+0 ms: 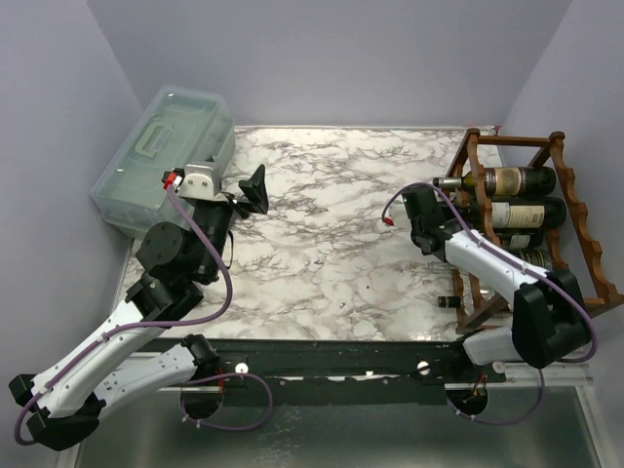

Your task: Put the wine bottle on the wine rack

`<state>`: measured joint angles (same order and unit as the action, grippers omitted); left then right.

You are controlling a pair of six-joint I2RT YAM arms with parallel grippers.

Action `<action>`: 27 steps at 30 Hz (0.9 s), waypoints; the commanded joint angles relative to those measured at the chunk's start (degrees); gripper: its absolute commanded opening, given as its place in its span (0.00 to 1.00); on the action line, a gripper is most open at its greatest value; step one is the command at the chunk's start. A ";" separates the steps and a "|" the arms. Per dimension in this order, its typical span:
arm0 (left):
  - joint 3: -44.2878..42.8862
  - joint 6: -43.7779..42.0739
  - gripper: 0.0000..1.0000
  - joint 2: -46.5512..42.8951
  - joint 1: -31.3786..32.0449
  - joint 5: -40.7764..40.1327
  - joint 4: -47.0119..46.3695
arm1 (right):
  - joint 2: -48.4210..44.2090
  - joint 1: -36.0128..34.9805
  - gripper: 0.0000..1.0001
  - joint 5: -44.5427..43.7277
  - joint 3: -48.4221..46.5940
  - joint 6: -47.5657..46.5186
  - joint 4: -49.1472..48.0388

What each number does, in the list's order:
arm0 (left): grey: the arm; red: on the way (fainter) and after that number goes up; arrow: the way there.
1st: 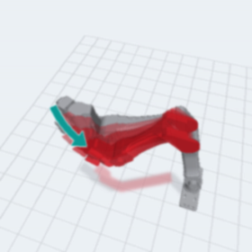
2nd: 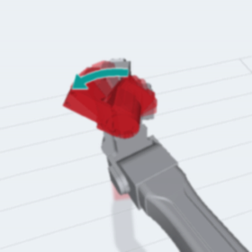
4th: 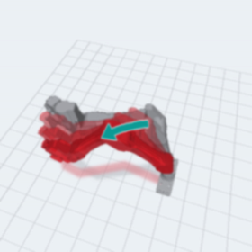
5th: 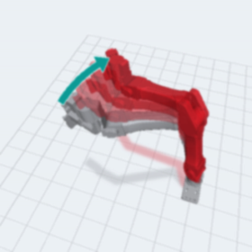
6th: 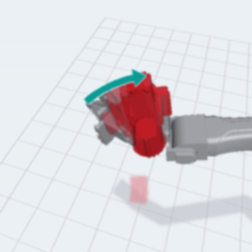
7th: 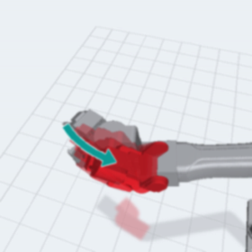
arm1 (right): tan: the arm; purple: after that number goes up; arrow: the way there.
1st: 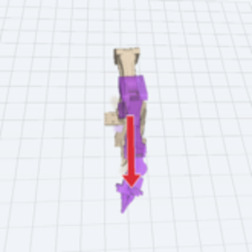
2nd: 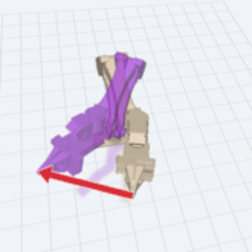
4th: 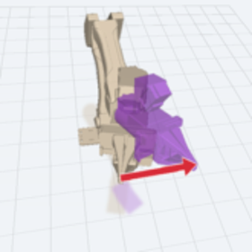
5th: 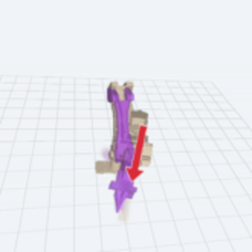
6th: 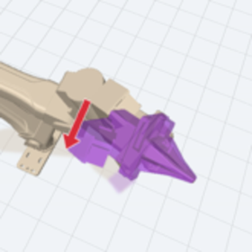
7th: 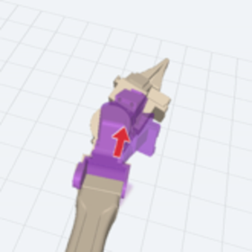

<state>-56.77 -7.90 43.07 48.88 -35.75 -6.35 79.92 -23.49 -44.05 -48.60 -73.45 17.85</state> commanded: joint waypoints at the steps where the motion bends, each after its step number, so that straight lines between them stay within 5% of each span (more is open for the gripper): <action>1: -0.10 -0.19 0.98 -0.56 0.34 -1.09 -0.95 | -2.01 0.51 0.26 2.33 2.37 -4.43 -0.27; 10: -0.21 -1.15 0.98 0.39 0.34 -2.29 -1.08 | -6.11 0.48 0.68 7.59 4.73 -2.80 -1.91; 19: -0.08 -3.34 0.98 1.49 0.12 -3.63 -1.91 | -11.35 -3.13 0.83 10.80 8.14 -2.22 -4.32; 22: 0.34 -2.36 0.98 1.06 -0.93 -1.75 -1.91 | -12.70 -6.73 0.86 13.65 7.54 4.14 -1.76; 24: 0.19 -1.57 0.98 1.50 -2.87 -1.71 -1.84 | -13.48 -8.47 1.00 17.11 7.52 9.01 0.03; 27: 0.26 -0.76 0.98 1.84 -4.51 -1.76 -1.65 | -13.68 -11.86 1.00 20.13 7.83 15.09 -1.36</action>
<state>-56.75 -9.67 44.64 46.57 -37.23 -7.25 67.18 -31.92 -31.11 -40.95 -66.87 14.74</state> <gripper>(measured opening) 0.984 0.995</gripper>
